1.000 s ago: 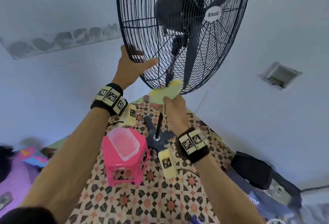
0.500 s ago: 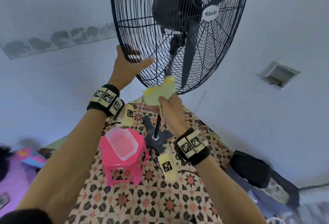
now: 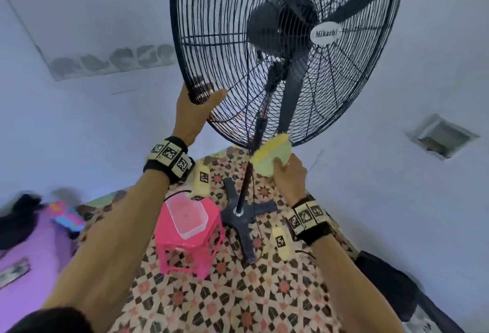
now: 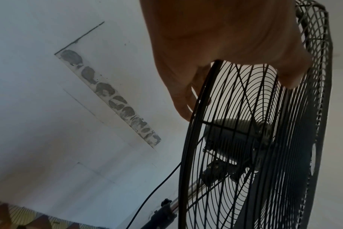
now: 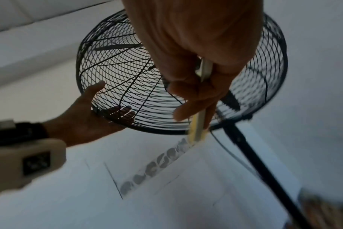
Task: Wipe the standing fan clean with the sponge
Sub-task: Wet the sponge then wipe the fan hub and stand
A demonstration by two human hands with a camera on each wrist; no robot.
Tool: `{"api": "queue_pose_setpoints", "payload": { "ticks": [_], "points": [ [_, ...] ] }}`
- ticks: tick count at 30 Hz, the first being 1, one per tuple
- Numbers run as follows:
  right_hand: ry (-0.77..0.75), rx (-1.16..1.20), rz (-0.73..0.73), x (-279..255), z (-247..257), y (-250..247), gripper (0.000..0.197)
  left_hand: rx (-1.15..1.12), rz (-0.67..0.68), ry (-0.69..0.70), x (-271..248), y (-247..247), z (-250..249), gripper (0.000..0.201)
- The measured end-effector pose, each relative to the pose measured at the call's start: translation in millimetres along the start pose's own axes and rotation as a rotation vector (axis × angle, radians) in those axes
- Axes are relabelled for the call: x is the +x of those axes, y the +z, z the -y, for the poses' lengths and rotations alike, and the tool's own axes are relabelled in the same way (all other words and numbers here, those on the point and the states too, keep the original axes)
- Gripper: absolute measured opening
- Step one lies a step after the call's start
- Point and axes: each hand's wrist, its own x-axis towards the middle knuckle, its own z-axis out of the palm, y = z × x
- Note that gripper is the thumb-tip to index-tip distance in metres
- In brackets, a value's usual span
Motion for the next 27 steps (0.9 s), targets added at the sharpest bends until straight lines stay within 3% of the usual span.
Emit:
{"api": "queue_pose_setpoints", "payload": {
  "ticks": [2,4,6,8,11,15,16,18,22,24,27],
  "points": [
    [-0.113,0.145,0.060,-3.8,7.9,-6.4,0.023,-0.054,-0.038,-0.011,-5.1,6.5,6.0,0.083],
    [-0.212,0.410,0.178,-5.1,27.0,-4.8,0.039,-0.090,-0.104,-0.044,-11.5,16.2,9.0,0.087],
    [-0.330,0.503,0.209,-3.1,39.9,-4.9,0.055,-0.083,-0.148,-0.064,-17.3,25.0,12.7,0.088],
    [-0.400,0.449,0.162,6.5,29.3,-7.6,0.060,-0.048,-0.153,-0.096,-23.4,33.0,16.1,0.086],
    [-0.362,0.269,0.091,22.4,-11.3,-21.8,0.044,-0.061,-0.195,-0.127,-29.3,42.7,14.8,0.092],
    [-0.348,0.341,0.378,23.1,-7.6,-52.0,0.017,-0.113,-0.304,-0.188,-37.7,62.8,13.8,0.078],
    [-0.352,0.391,0.458,22.9,2.1,-56.3,0.022,-0.113,-0.329,-0.191,-39.6,67.8,14.9,0.081],
    [-0.414,0.390,0.587,19.7,20.4,-65.2,0.052,-0.084,-0.377,-0.184,-41.1,75.1,21.2,0.090],
    [-0.710,0.063,0.646,18.2,22.1,-67.5,0.092,0.053,-0.401,-0.170,-45.4,85.1,22.5,0.081],
    [-0.808,0.030,0.600,21.5,17.5,-65.8,0.090,0.046,-0.394,-0.170,-46.5,86.1,21.8,0.089],
    [-0.928,0.113,0.502,27.7,14.2,-57.2,0.079,0.041,-0.402,-0.235,-45.7,85.9,20.2,0.123]
  ]
}}
